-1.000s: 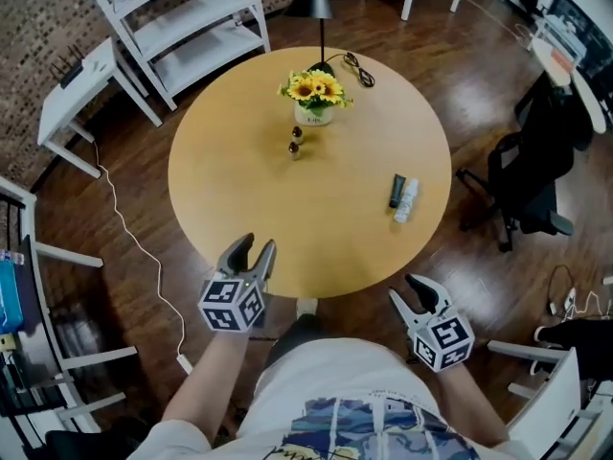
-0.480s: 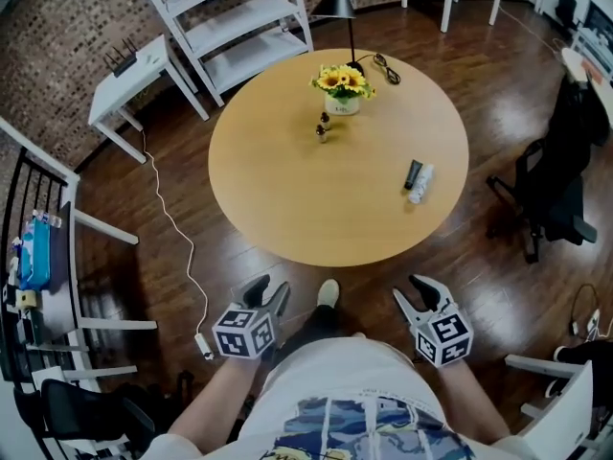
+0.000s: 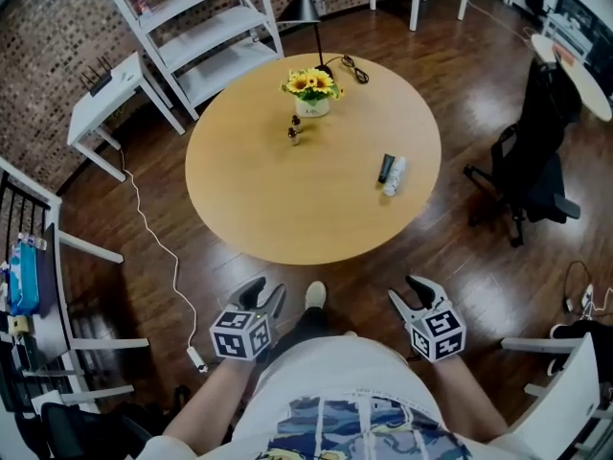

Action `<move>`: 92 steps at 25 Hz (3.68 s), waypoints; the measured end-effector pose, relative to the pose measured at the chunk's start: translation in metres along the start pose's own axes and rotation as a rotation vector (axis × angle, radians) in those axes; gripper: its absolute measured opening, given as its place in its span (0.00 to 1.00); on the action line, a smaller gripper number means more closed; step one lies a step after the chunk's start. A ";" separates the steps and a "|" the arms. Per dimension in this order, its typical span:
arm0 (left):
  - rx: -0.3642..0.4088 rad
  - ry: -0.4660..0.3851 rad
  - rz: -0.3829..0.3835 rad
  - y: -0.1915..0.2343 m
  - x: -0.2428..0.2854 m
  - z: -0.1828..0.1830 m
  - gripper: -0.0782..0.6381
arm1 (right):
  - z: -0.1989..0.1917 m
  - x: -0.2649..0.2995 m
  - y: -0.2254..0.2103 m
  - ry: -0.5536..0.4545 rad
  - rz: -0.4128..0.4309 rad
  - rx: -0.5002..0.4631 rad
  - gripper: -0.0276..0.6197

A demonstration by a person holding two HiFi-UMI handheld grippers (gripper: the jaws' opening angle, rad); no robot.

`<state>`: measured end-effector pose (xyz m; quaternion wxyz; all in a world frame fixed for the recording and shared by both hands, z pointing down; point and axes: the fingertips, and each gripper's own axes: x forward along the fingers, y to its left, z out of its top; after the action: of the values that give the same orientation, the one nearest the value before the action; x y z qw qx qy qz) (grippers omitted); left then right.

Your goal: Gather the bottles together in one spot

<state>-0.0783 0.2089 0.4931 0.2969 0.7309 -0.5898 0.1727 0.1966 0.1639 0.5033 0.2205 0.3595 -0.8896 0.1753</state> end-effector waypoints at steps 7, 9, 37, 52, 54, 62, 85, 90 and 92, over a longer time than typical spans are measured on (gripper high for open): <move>0.003 0.036 -0.088 0.013 0.030 0.014 0.38 | 0.002 0.034 -0.034 0.031 -0.094 0.063 0.42; 0.012 0.037 -0.107 0.022 0.044 0.021 0.38 | 0.007 0.051 -0.050 0.045 -0.128 0.094 0.42; 0.056 0.220 -0.275 0.180 0.141 0.083 0.38 | 0.041 0.308 -0.249 0.209 -0.465 0.479 0.40; 0.053 0.232 -0.555 0.095 0.201 0.128 0.38 | 0.050 0.226 -0.161 0.002 -0.329 0.757 0.34; -0.009 0.198 -0.621 0.065 0.204 0.146 0.38 | 0.067 0.214 -0.135 -0.037 -0.259 0.722 0.34; -0.299 0.132 -0.840 -0.057 0.204 0.224 0.39 | 0.157 0.162 -0.033 -0.176 -0.027 0.330 0.34; -0.223 0.122 -0.788 -0.154 0.152 0.193 0.28 | 0.119 0.077 -0.008 -0.230 -0.065 -0.391 0.36; 0.094 0.034 -0.699 -0.156 0.163 0.209 0.28 | 0.106 0.089 -0.025 -0.200 -0.032 -0.293 0.45; 0.199 -0.002 -0.647 -0.148 0.179 0.218 0.28 | 0.100 0.092 -0.039 -0.177 -0.044 -0.232 0.46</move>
<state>0.0869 -0.0473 0.4000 0.2628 0.9058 -0.3078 0.1256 0.1383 0.0390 0.4726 0.1851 0.3650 -0.9118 0.0340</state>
